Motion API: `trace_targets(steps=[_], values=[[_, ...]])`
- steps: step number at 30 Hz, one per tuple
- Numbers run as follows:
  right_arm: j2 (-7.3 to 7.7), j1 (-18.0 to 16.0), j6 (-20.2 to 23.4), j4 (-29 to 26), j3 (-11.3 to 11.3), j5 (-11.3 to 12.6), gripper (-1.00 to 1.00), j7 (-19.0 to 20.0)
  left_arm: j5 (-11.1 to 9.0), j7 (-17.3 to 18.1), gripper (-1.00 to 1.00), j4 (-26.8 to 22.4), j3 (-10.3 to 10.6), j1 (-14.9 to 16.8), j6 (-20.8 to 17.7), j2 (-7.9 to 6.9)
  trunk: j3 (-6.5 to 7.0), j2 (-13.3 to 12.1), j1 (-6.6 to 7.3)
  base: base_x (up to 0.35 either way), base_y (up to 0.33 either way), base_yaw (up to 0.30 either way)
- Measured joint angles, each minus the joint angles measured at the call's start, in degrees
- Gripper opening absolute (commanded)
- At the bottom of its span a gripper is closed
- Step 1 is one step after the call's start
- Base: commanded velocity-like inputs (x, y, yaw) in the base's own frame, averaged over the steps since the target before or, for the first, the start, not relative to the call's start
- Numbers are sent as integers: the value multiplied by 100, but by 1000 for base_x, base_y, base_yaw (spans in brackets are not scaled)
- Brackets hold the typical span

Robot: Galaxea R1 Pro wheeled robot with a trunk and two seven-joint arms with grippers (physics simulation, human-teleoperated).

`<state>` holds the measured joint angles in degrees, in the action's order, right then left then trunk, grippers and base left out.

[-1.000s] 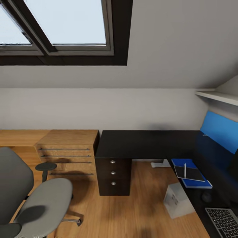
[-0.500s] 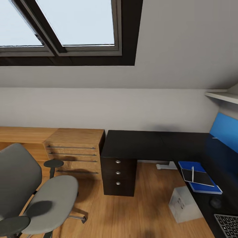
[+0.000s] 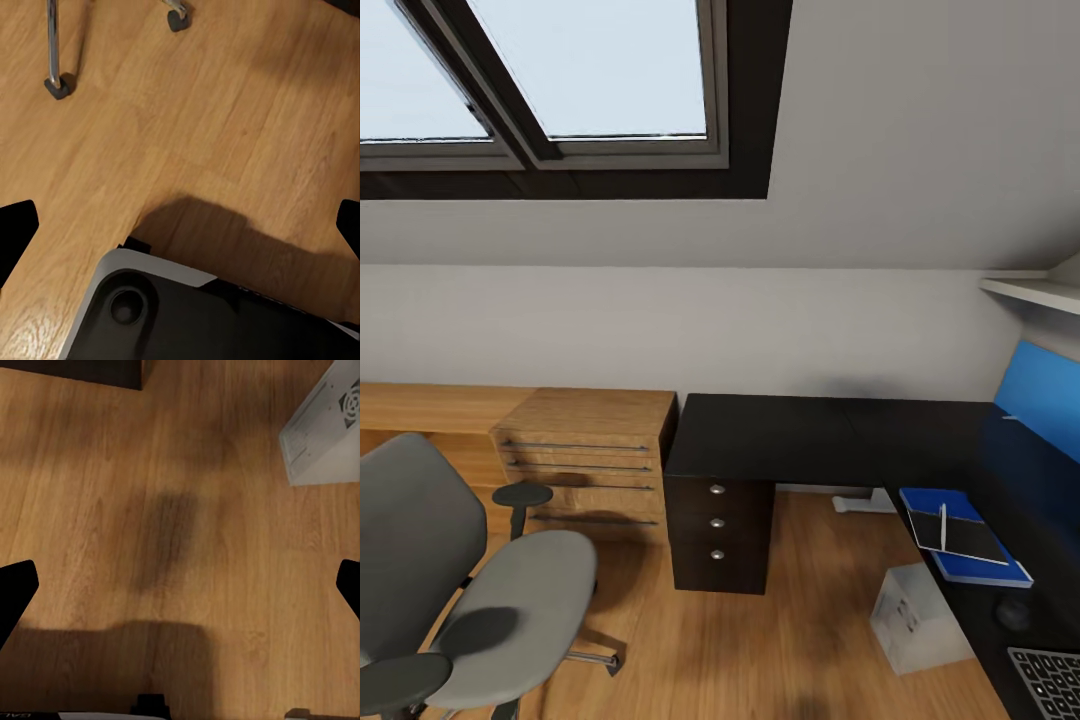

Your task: In the bedroom, organize the workspace by keeping the computer under the desk, ensuring the monitor is on the desk, placing the keyboard on the desk next to the monitor, placing the mouse on the desk next to the keyboard, moving the folder from the swivel chair onto the desk next to the mouse, stacking the notebook on top of the folder with the pen on top of the notebook, and positioning the swivel chair next to the desk.

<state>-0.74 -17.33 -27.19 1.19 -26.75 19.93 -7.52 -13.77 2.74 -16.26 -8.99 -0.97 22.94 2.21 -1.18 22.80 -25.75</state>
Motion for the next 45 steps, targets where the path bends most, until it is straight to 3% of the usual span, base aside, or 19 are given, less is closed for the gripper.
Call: trace_targets(steps=[25, 45], values=[[-4, 0, -3, 0, 2, 8, 100, -3, -7, -4, 100, 20, -5, -3, 80, -4, 0, 0, -2, -146, -174, 4], [-48, 0, 3, 0, -5, 3, 100, -9, -2, -4, 100, 19, -6, -5, 80, -4, -67, 0, 0, -32, -72, 208]])
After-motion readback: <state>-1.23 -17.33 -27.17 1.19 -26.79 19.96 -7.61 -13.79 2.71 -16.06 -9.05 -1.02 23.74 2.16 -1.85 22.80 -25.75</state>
